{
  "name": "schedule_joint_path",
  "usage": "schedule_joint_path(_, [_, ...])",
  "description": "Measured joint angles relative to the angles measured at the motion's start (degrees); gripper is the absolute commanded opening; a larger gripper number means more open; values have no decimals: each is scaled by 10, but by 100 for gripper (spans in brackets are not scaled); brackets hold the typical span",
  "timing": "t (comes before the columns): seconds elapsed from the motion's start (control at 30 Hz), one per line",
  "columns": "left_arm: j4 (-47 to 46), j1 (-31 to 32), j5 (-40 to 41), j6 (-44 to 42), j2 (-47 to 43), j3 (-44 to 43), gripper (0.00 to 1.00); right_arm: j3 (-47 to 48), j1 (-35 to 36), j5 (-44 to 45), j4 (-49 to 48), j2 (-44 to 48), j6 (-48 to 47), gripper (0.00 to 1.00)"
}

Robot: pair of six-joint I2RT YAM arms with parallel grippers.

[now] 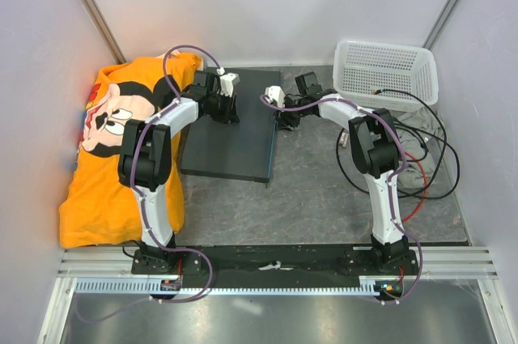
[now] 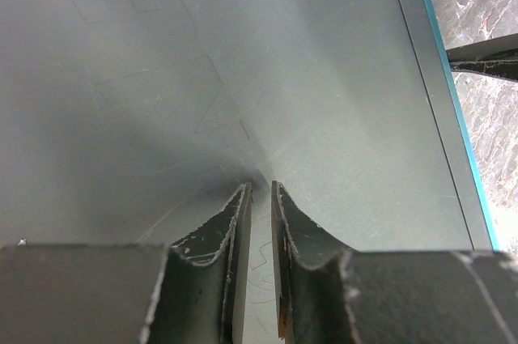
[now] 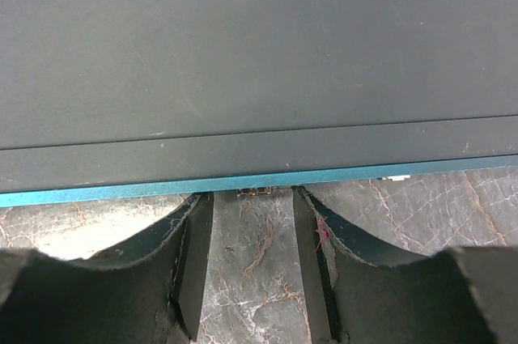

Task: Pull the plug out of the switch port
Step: Reset both arms

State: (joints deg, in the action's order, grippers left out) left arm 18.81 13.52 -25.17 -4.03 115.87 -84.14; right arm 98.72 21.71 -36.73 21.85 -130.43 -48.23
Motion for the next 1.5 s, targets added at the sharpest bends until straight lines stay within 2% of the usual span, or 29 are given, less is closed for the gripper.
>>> schedule_joint_path(0.3, [-1,0,-3,0,1,0,24,0,5,12,-19,1,-13,62])
schedule_joint_path(0.47, [-1,0,-5,1,2,0,24,0,6,21,-26,2,-21,61])
schedule_joint_path(0.53, [-2,0,-5,2,2,0,24,0,6,21,-26,2,-24,55])
schedule_joint_path(0.63, [-2,0,-7,4,4,-2,24,0,6,12,-19,2,-27,35])
schedule_joint_path(0.7, [-3,0,-7,4,5,-3,24,2,6,5,-9,2,-31,26])
schedule_joint_path(0.73, [-3,0,-7,4,5,-3,24,7,6,4,-2,1,-34,12])
schedule_joint_path(0.8, [-4,0,-7,4,5,-3,24,13,5,7,3,0,-43,2])
schedule_joint_path(0.9, [-7,-1,-6,4,5,-3,24,22,3,-7,36,-2,-36,0])
schedule_joint_path(1.33, [-7,-2,-8,5,8,-6,24,25,-5,-17,49,-3,-67,0])
schedule_joint_path(1.5, [-7,-2,-8,5,9,-7,24,-27,-28,-8,41,37,-67,1])
